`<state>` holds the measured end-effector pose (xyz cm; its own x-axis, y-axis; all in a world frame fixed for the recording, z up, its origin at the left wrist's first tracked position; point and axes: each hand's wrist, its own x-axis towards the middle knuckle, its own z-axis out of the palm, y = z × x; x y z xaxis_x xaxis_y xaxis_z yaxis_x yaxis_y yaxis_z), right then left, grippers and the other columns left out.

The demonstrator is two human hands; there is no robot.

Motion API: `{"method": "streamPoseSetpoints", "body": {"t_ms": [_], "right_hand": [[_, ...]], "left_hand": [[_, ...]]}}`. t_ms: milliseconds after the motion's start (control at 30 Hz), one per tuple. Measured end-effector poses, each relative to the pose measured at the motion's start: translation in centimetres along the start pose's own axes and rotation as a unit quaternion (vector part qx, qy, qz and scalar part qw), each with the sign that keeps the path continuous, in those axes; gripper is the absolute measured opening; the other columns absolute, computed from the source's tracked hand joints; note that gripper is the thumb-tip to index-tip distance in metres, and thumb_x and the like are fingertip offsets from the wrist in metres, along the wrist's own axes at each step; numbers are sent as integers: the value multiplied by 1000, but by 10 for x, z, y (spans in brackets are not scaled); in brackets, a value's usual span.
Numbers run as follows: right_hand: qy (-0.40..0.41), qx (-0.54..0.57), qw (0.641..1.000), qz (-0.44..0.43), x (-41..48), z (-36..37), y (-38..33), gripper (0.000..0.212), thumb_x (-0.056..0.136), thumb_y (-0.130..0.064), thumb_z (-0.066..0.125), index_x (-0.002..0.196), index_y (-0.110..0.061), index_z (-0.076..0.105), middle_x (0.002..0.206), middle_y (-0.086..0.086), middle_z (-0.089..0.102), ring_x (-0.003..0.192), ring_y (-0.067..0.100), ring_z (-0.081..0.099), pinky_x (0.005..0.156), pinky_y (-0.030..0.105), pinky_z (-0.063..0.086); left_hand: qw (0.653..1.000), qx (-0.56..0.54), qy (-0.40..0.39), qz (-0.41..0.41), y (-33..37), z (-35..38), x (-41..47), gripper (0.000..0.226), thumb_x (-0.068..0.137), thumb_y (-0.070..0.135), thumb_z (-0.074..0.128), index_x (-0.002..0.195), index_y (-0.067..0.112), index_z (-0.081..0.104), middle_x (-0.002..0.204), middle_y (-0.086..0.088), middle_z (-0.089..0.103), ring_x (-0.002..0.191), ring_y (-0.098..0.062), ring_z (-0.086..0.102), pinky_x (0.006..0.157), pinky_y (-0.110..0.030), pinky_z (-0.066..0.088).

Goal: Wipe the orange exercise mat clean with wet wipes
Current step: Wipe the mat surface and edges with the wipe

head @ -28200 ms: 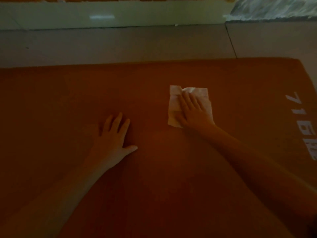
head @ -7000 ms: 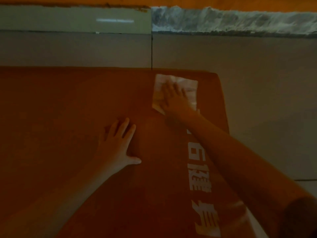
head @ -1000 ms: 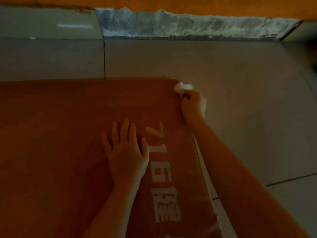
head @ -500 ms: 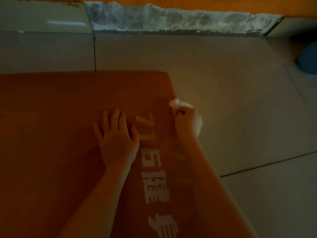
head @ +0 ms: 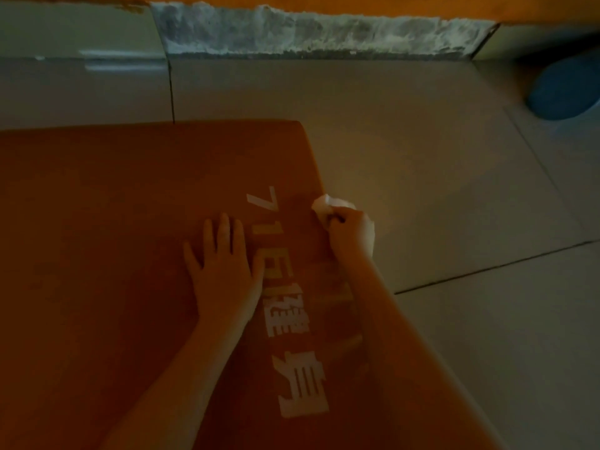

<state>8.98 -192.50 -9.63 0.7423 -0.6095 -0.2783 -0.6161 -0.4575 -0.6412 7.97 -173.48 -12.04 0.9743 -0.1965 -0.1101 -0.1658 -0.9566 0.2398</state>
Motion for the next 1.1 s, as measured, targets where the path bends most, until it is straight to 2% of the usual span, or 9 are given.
{"method": "streamPoseSetpoints", "body": {"t_ms": [100,233,400,533,600,700,800,933,1100], "right_hand": [[-1,-8,1000,-13,-21,-6,12,32,94,-8,45,108,-20,71,82,-6,60,54,2,45,37,10,29],[-26,-42,999,-19,-40,-20,14,24,93,-12,49,72,-17,60,65,-8,51,54,5,44,42,13,28],[-49,-105,993,-10,-57,-24,20,36,95,-36,55,69,-10,53,64,-3,49,61,13,50,45,20,30],[-50,-173,984,1,-71,-23,32,44,96,-45,53,88,-3,63,81,5,62,67,15,56,44,20,32],[-56,-147,988,-6,-78,-24,36,38,97,-41,52,77,-11,61,75,1,57,62,12,53,44,18,31],[-46,-127,991,-16,-84,-27,32,45,97,-42,52,58,-24,40,63,-6,45,54,6,45,42,16,27],[-35,-150,988,-14,-82,-23,30,44,98,-41,49,60,-21,39,71,-2,49,58,8,46,43,17,27],[-18,-194,981,-17,-73,-12,40,29,102,-31,44,85,-11,59,94,7,61,65,11,53,43,17,27],[-21,-150,988,15,-72,-10,39,34,100,-36,43,79,-14,59,93,5,61,60,7,50,44,18,28]], "left_hand": [[1000,0,18,15,-2,9,-21,66,95,50,20,147,12,36,156,-11,29,146,-30,20,115,-59,13],[1000,18,15,3,0,7,-16,62,99,50,19,151,18,28,160,-7,19,148,-27,11,117,-56,6],[996,33,-82,-16,11,-12,-19,65,100,52,15,155,20,2,162,-3,-8,148,-26,-9,116,-61,3],[980,44,-192,-5,13,-26,-55,81,91,70,20,154,25,-6,161,-2,-16,147,-31,-14,110,-68,6],[979,52,-195,2,11,-25,-68,82,90,71,18,153,26,-8,160,-2,-19,146,-31,-16,110,-69,7],[980,49,-192,-10,16,-24,-62,79,93,68,21,154,25,-8,159,-3,-21,146,-33,-16,109,-71,8],[981,50,-189,-10,20,-22,-60,79,94,66,24,154,25,-8,159,-3,-22,146,-34,-16,109,-72,8],[981,47,-188,-17,19,-20,-59,80,94,66,26,153,25,-9,159,-3,-23,146,-34,-17,107,-73,7],[979,57,-194,-15,20,-23,-57,81,94,66,28,153,25,-9,159,-4,-23,145,-35,-18,107,-74,7]]}}
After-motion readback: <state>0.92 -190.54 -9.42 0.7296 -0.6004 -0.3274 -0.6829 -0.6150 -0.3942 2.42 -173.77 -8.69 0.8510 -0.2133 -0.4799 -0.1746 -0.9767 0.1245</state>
